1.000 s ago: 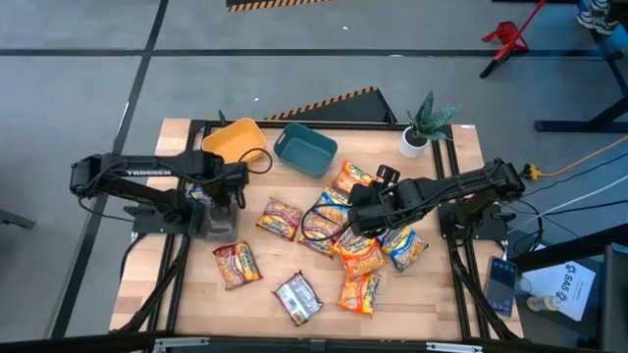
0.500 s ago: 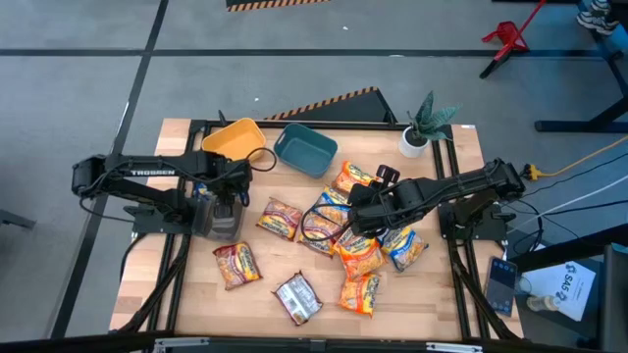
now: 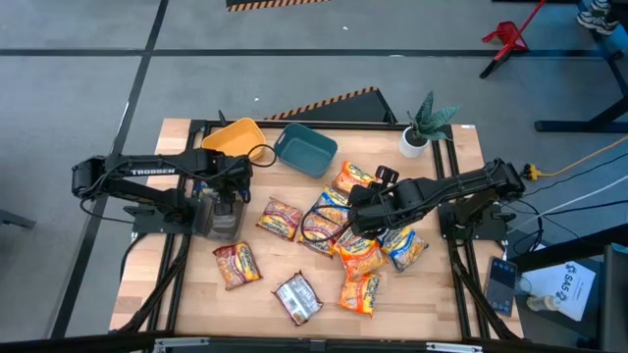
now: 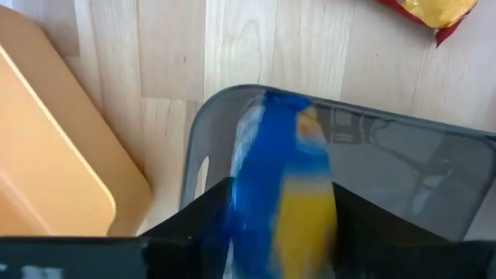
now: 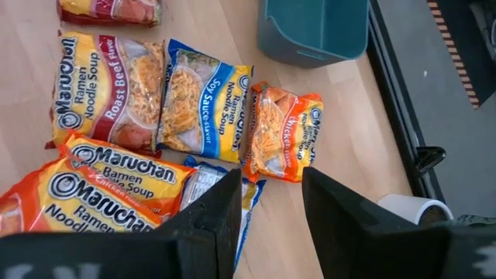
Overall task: Sort Maruchan noodles
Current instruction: Put the blue noodle pack into the black bin
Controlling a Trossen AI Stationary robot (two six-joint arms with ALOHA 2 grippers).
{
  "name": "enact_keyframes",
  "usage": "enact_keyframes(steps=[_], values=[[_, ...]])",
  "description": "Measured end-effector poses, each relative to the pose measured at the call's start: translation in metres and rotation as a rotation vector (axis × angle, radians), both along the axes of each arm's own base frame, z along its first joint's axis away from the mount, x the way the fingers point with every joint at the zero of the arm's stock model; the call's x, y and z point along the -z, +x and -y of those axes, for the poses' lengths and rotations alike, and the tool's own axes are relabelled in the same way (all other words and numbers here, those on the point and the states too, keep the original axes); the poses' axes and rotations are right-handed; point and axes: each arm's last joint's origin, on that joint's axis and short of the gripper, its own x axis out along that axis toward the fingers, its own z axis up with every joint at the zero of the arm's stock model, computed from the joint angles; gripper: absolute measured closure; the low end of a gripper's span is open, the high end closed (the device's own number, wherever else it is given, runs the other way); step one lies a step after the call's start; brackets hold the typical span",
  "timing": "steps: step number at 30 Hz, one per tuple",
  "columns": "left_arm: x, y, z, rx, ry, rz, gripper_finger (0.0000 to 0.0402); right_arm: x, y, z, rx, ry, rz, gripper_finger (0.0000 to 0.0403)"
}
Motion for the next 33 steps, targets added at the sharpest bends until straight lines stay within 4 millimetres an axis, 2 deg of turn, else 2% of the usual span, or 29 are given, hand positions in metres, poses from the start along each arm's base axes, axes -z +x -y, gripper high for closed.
enact_keyframes(steps=[6,10,14,22,27,30,33], values=[[0.0,0.0,-0.002,0.002,0.008,-0.001,0.02,0.0,0.001,-0.001,-0.026,0.012,-0.005,0.0276],[-0.001,-0.001,-0.004,-0.038,0.096,-0.022,0.0191,0.0,0.001,-0.001,-0.048,0.004,-0.014,0.0276],[-0.014,0.004,-0.008,-0.069,0.182,0.001,0.0191,0.0,0.001,-0.001,-0.063,-0.001,-0.021,0.0276],[-0.039,0.009,-0.01,-0.107,0.19,0.052,0.019,0.0,0.001,-0.001,-0.07,0.013,-0.033,0.0276],[-0.081,0.021,-0.011,-0.164,0.142,0.244,0.0192,-0.004,-0.006,0.001,-0.07,0.01,-0.043,0.0276],[-0.107,0.031,-0.007,-0.21,-0.015,0.443,0.0192,-0.008,-0.009,0.002,-0.048,0.024,-0.02,0.0276],[-0.117,0.047,-0.004,-0.266,-0.184,0.643,0.0192,-0.004,-0.01,0.004,0.041,0.062,0.013,0.0276]])
